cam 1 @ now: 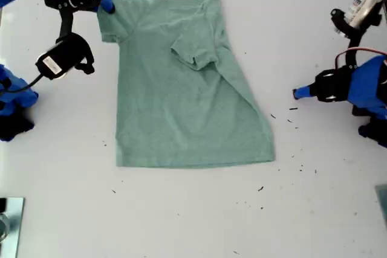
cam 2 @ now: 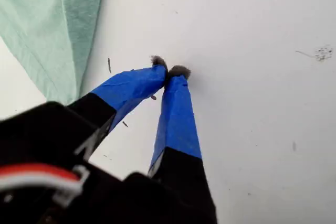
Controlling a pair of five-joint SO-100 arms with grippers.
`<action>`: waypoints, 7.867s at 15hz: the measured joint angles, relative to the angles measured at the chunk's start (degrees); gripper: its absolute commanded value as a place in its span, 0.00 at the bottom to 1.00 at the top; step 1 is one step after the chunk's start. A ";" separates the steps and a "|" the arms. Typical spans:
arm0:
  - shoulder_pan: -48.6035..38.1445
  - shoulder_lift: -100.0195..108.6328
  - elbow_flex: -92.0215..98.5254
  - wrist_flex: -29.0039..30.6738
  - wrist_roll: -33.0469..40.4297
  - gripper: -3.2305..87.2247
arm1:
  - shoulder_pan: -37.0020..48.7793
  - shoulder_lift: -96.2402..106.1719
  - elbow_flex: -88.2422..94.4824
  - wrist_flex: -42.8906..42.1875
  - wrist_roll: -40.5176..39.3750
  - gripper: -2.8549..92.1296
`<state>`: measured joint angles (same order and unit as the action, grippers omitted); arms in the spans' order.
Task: Fold t shirt
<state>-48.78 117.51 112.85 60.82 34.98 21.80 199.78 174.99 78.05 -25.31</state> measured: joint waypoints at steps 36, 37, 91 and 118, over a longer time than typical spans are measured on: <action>36.91 83.76 72.69 -2.90 -30.85 0.03 | -23.47 -62.40 -70.84 17.23 5.80 0.41; 36.91 83.76 72.69 -2.90 -30.85 0.03 | -25.40 -70.31 -75.15 17.67 6.50 0.41; 45.62 78.84 65.65 -1.49 -42.10 0.03 | -7.82 -14.24 -1.32 -5.80 -0.35 0.06; 56.78 -32.52 -19.34 16.79 -49.83 0.03 | -8.53 -0.70 -0.18 0.18 -0.35 0.06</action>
<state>8.00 84.99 93.52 77.61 -14.85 13.27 199.07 174.81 78.22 -25.66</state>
